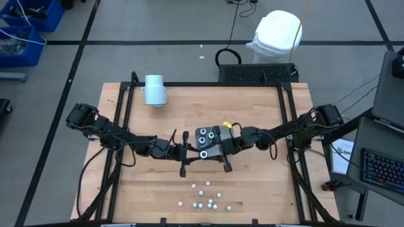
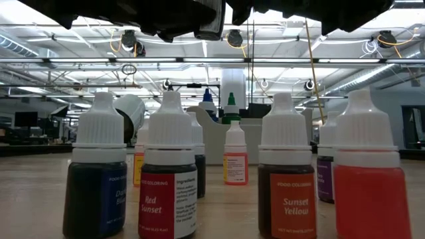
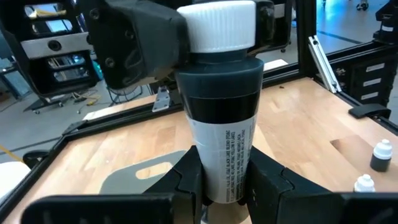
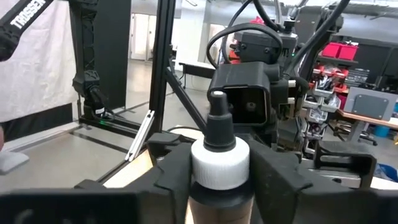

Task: Pick & Place food coloring
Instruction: Put the large black food coloring bottle into the gray bin

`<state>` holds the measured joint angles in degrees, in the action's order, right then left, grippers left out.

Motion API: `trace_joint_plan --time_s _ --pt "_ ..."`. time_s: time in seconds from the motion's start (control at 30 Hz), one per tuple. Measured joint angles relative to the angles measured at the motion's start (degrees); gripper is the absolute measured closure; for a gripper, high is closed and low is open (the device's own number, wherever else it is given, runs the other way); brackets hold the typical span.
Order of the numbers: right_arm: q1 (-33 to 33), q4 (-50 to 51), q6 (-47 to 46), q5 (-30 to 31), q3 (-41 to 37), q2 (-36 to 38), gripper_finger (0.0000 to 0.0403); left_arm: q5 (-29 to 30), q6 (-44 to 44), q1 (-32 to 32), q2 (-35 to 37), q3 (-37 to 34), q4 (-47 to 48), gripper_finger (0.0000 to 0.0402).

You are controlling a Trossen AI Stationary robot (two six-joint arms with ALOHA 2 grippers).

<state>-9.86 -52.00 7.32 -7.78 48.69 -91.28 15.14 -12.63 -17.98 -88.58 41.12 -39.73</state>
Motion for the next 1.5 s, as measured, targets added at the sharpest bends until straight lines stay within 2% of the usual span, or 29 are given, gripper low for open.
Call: trace_joint_plan --time_s 0.03,0.13,0.2,0.47,0.6,0.7,0.87,0.97,1.1,1.3,1.5 --pt "0.04 0.02 0.12 -0.09 0.00 0.02 0.0294 -0.09 0.16 0.00 -0.02 0.00 0.00 0.0318" --pt "0.04 0.17 0.93 -0.12 0.00 0.04 0.0296 -0.07 0.13 0.09 -0.02 0.00 0.23 0.0317" --pt "0.06 0.35 1.13 -0.06 0.00 0.07 0.0296 0.01 0.00 0.19 -0.02 0.00 0.64 0.0300" --pt "2.31 9.61 -0.68 -0.20 -1.09 6.11 0.0296 7.48 -4.81 -2.73 0.07 0.04 4.78 0.0140" --pt "4.00 12.62 -2.42 0.33 -3.99 8.19 0.0296 17.07 -8.35 -5.89 0.13 0.03 6.50 0.0071" --pt "4.59 11.79 -4.05 0.41 -7.22 8.11 0.0296 23.96 -10.98 -8.06 0.13 0.02 7.55 0.0039" --pt "4.67 7.40 -4.36 8.17 -12.20 7.64 0.0296 33.95 -14.62 -11.02 0.61 0.02 5.09 0.0023" --pt "4.66 2.05 -3.79 10.86 -15.45 7.58 0.0296 37.73 -15.47 -12.35 2.22 0.03 3.23 0.0022" --pt "4.60 -3.04 -4.69 13.55 -18.90 7.60 0.0296 39.87 -15.08 -13.94 3.65 0.02 4.11 0.0021" --pt "3.03 -4.21 -6.44 15.64 -19.63 7.24 0.0296 42.29 -15.66 -15.29 4.04 0.02 4.01 0.0021" --pt "1.07 -7.38 -5.67 19.10 -19.46 2.33 0.0296 45.03 -16.07 -15.21 4.04 0.02 3.54 0.0021"
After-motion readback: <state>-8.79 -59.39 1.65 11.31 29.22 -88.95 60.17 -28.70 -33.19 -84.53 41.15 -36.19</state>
